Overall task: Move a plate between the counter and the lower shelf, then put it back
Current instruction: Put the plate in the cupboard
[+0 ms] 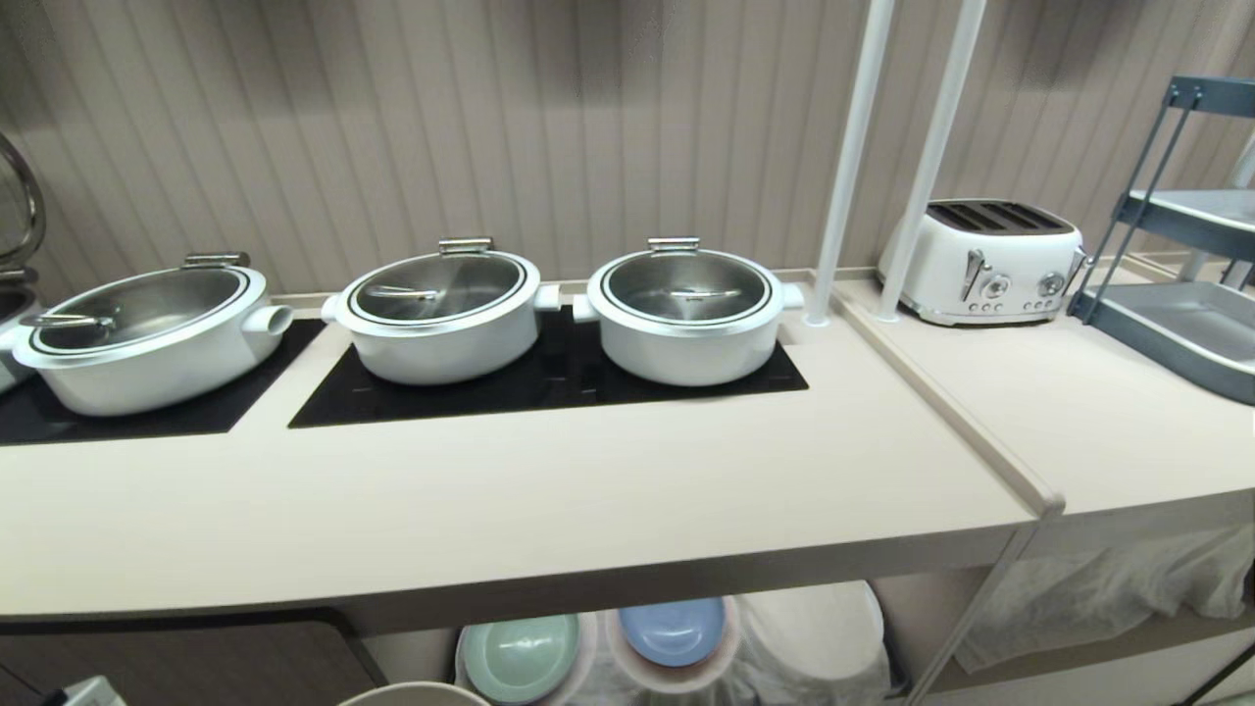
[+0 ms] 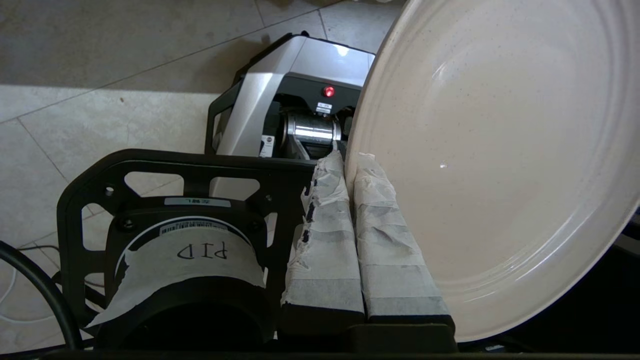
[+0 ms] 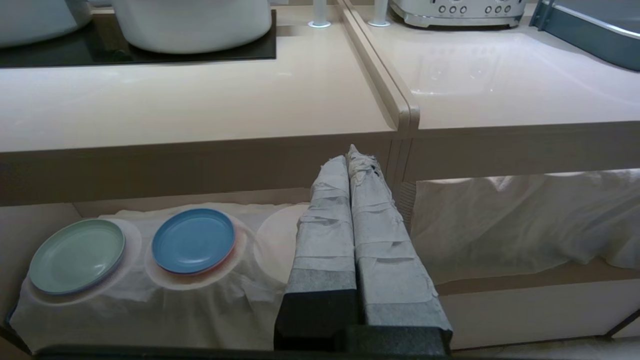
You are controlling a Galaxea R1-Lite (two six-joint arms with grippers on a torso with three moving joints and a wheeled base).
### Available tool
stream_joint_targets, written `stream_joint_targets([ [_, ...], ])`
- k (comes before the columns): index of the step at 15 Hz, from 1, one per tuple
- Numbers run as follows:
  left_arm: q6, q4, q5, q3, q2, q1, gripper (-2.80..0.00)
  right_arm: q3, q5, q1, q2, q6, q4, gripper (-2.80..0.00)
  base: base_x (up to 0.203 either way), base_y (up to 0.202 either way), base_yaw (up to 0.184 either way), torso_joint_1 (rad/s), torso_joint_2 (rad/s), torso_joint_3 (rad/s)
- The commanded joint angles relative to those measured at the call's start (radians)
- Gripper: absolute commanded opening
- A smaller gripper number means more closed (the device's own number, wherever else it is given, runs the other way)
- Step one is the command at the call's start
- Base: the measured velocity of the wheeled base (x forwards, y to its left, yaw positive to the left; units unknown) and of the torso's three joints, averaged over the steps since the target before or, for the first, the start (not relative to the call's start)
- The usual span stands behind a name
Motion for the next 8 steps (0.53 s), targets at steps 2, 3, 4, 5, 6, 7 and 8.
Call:
stream_joint_targets([
  [2, -0.002, 0.003, -0.001, 0.001, 0.002, 0.000, -2.80, 0.000, 0.000, 0.000, 0.000, 0.000, 0.000, -2.80, 0.000, 0.000, 0.000, -0.145, 0.30, 0.156],
  [3, -0.002, 0.003, -0.001, 0.001, 0.001, 0.000, -2.80, 0.000, 0.000, 0.000, 0.000, 0.000, 0.000, -2.80, 0.000, 0.000, 0.000, -0.141, 0.28, 0.156],
  [4, -0.002, 0.003, -0.001, 0.001, 0.002, 0.000, -2.80, 0.000, 0.000, 0.000, 0.000, 0.000, 0.000, -2.80, 0.000, 0.000, 0.000, -0.144, 0.32, 0.156],
  [5, -0.002, 0.003, -0.001, 0.002, 0.002, 0.000, -2.80, 0.000, 0.000, 0.000, 0.000, 0.000, 0.000, -2.80, 0.000, 0.000, 0.000, -0.147, 0.31, 0.154],
  [6, -0.002, 0.003, -0.001, 0.002, 0.001, 0.000, -2.80, 0.000, 0.000, 0.000, 0.000, 0.000, 0.000, -2.80, 0.000, 0.000, 0.000, -0.129, 0.29, 0.149],
  [7, -0.002, 0.003, -0.001, 0.002, 0.002, 0.000, -2.80, 0.000, 0.000, 0.000, 0.000, 0.000, 0.000, -2.80, 0.000, 0.000, 0.000, -0.141, 0.32, 0.157],
  [8, -0.002, 0.002, -0.001, 0.006, 0.002, 0.000, -2.80, 0.000, 0.000, 0.000, 0.000, 0.000, 0.000, -2.80, 0.000, 0.000, 0.000, -0.142, 0.32, 0.159],
])
